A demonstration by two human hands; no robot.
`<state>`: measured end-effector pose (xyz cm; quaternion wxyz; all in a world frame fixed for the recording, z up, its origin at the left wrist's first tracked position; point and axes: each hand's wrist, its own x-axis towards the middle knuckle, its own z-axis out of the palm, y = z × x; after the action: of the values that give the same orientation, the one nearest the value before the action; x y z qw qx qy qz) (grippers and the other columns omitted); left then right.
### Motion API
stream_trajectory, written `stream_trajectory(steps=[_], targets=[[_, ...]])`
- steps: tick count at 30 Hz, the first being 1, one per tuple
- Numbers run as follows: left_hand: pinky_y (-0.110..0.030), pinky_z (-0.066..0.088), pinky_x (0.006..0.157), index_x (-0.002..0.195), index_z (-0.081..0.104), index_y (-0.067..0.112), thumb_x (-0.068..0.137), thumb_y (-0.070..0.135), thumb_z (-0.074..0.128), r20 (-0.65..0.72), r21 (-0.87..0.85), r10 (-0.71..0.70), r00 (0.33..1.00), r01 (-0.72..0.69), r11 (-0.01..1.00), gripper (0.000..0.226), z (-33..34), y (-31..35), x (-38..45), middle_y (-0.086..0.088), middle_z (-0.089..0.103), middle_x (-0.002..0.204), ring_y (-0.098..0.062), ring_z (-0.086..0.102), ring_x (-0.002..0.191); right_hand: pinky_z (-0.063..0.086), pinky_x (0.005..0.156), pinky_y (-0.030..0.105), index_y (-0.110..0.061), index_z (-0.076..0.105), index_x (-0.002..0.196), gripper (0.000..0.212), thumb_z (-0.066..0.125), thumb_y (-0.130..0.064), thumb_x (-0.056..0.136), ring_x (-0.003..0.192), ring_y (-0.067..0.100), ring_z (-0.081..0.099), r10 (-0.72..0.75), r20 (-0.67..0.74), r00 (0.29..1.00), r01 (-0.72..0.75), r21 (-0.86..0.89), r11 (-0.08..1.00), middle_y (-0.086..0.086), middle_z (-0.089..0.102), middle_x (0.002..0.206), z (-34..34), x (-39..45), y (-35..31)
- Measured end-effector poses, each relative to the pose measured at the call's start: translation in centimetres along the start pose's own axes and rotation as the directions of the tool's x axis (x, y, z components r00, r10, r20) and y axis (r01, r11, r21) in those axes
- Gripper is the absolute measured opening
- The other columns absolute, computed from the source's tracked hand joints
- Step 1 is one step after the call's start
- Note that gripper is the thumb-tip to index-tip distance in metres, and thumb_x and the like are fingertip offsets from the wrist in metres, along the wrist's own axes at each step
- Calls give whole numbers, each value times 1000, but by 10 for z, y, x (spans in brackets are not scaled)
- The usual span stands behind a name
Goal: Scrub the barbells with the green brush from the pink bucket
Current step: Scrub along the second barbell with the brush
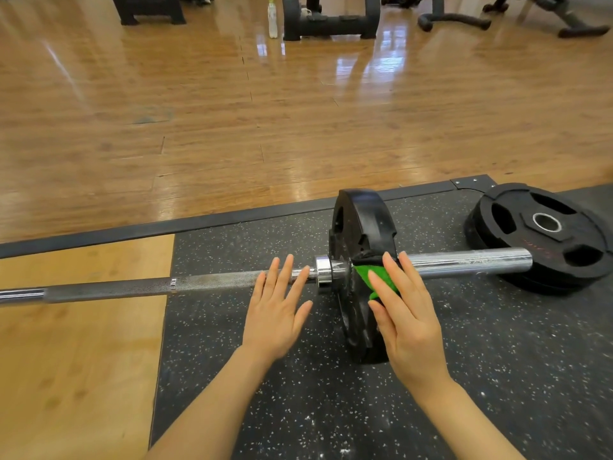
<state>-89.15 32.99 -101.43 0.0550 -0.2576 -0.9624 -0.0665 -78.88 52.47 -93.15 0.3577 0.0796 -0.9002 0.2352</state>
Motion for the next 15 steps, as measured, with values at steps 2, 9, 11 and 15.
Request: stream_trajectory(steps=[2, 9, 11, 15], targets=[[-42, 4, 117, 153, 14, 29, 101, 53, 12, 3, 3, 0, 1000, 0, 1000, 58, 0, -1, 4, -2, 3, 161, -24, -2, 148, 25, 117, 36, 1, 56, 128, 35, 46, -17, 100, 141, 33, 32, 19, -29, 999, -19, 21, 1000, 13, 43, 144, 0, 5, 0], [-39, -5, 118, 152, 9, 32, 98, 57, -1, 24, -23, -11, 1000, 11, 1000, 60, -5, -6, 21, 0, 0, 160, -21, -8, 147, 26, 117, 39, 0, 53, 129, 34, 46, -16, 99, 141, 33, 32, 90, -96, 991, -83, 70, 994, 16, 44, 143, -4, 15, 4], [-36, -13, 117, 151, 3, 35, 93, 61, -11, 30, -48, -13, 999, 14, 999, 65, -8, -7, 28, 3, -9, 159, -19, -15, 146, 26, 117, 39, -2, 52, 130, 35, 47, -15, 98, 141, 33, 32, 100, -106, 989, -94, 63, 994, 15, 44, 143, -5, 17, 7], [-35, -17, 116, 151, -6, 38, 86, 62, -16, 64, -52, -30, 998, 34, 998, 70, -12, -11, 41, 7, -21, 155, -16, -24, 143, 25, 117, 37, -2, 51, 130, 35, 47, -16, 98, 141, 32, 32, 113, -119, 986, -108, 44, 993, 15, 44, 143, -8, 23, 14]])
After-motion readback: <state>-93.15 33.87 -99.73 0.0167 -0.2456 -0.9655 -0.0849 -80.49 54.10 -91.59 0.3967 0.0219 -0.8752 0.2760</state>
